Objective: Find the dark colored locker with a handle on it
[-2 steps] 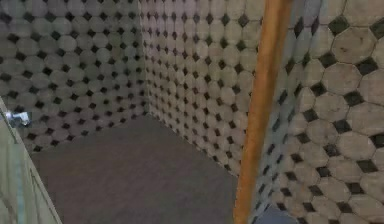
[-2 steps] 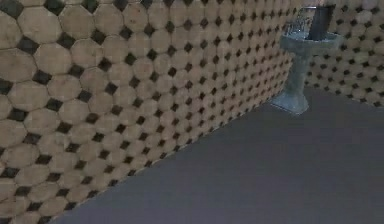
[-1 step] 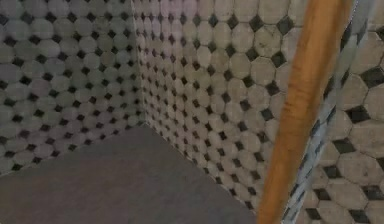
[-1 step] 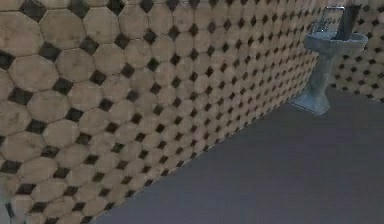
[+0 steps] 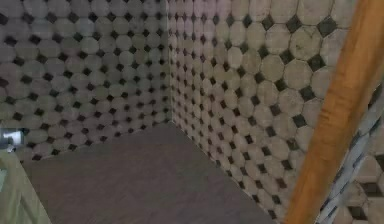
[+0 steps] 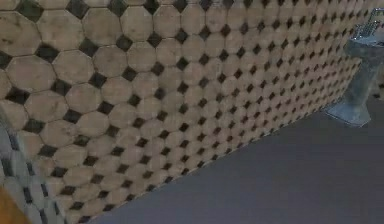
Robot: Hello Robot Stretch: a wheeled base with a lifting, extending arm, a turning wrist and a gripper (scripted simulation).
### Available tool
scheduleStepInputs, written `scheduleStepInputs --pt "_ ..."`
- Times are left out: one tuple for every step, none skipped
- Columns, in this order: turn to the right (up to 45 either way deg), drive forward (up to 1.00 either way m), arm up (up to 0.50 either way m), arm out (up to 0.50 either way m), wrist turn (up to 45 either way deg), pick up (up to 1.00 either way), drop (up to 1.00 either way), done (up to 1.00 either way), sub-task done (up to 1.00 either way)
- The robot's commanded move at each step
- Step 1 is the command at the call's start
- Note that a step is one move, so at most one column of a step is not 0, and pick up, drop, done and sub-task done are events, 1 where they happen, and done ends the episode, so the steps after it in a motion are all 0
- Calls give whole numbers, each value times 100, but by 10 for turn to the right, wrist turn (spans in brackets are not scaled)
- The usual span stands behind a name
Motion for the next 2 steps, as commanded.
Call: scheduleStepInputs --pt "0 10 0 0 0 0 0 0 0" --pt "-240 0 0 0 0 0 0 0 0"
